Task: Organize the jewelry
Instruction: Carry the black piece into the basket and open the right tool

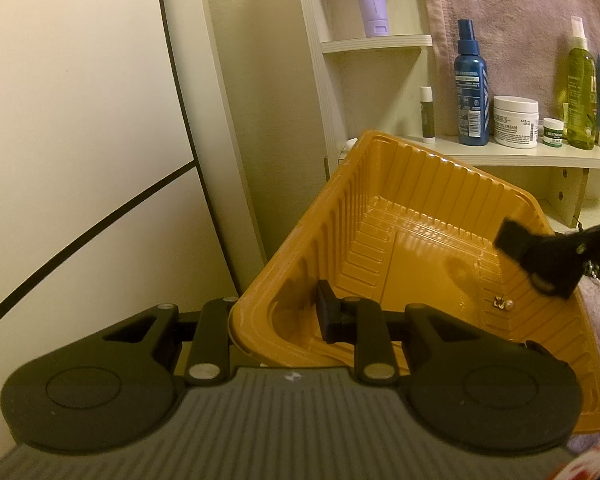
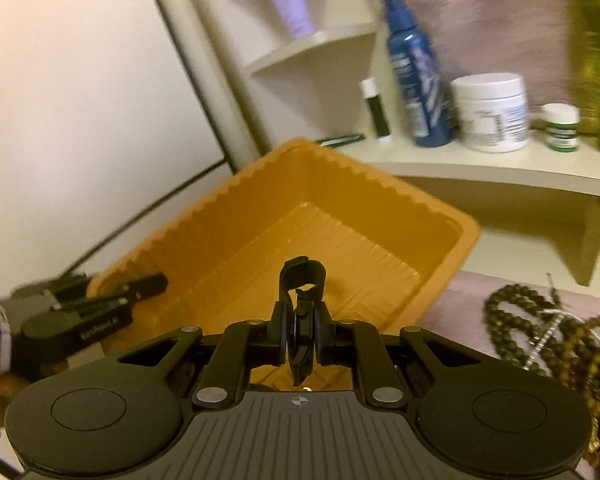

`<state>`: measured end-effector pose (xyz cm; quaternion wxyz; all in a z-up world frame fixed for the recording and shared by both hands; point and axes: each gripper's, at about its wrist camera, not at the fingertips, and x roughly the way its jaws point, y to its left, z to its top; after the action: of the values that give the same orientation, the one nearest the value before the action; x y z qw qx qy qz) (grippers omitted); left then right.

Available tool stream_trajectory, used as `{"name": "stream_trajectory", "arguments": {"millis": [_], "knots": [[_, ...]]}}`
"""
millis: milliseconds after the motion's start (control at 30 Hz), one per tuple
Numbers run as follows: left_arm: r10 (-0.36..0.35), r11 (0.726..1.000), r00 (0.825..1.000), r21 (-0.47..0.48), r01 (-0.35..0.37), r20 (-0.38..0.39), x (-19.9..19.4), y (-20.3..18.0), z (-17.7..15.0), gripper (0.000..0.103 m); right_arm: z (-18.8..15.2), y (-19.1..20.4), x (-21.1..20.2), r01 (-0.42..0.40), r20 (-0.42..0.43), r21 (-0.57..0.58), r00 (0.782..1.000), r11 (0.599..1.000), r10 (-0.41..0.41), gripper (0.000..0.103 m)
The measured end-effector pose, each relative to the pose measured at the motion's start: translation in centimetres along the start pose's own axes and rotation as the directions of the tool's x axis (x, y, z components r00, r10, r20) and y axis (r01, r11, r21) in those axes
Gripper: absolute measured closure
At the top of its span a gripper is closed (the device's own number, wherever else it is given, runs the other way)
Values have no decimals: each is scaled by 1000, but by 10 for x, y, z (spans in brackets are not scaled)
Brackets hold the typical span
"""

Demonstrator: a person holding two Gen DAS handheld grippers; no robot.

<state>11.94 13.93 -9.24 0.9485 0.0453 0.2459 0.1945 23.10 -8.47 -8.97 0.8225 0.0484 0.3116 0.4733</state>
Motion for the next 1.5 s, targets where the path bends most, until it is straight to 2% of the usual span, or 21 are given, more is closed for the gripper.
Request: {"name": "stream_trajectory", "arguments": {"millis": [333, 667, 733, 833, 867, 900, 1200, 1367, 1500], "knots": [[-3, 1000, 1000, 3, 3, 2, 0, 0, 0, 80, -12, 6, 28, 27, -110, -131, 993, 991, -42, 90], [-5, 1000, 1000, 9, 5, 1, 0, 0, 0, 80, -12, 12, 39, 56, -146, -185, 986, 981, -84, 89], [-5, 1000, 1000, 9, 5, 1, 0, 0, 0, 80, -12, 12, 38, 60, -147, -183, 985, 981, -87, 86], [-6, 1000, 1000, 9, 6, 0, 0, 0, 0, 80, -10, 13, 34, 65, -124, -169, 988, 983, -87, 69], [-6, 1000, 1000, 10, 6, 1, 0, 0, 0, 80, -9, 14, 31, 70, -108, -163, 990, 984, -89, 62], [-6, 1000, 1000, 10, 6, 2, 0, 0, 0, 80, -8, 14, 28, 75, -95, -158, 991, 985, -91, 60], [-4, 1000, 1000, 13, 4, 6, 0, 0, 0, 80, -8, 4, -33, 136, 19, -31, 991, 990, -136, 58], [-1, 1000, 1000, 12, 0, 9, -1, 0, -2, 80, -24, -19, -72, 227, 22, 43, 973, 973, -228, 58], [2, 1000, 1000, 13, -2, 9, -1, -1, -1, 80, -37, -42, -103, 312, 6, 111, 949, 944, -314, 58]]}}
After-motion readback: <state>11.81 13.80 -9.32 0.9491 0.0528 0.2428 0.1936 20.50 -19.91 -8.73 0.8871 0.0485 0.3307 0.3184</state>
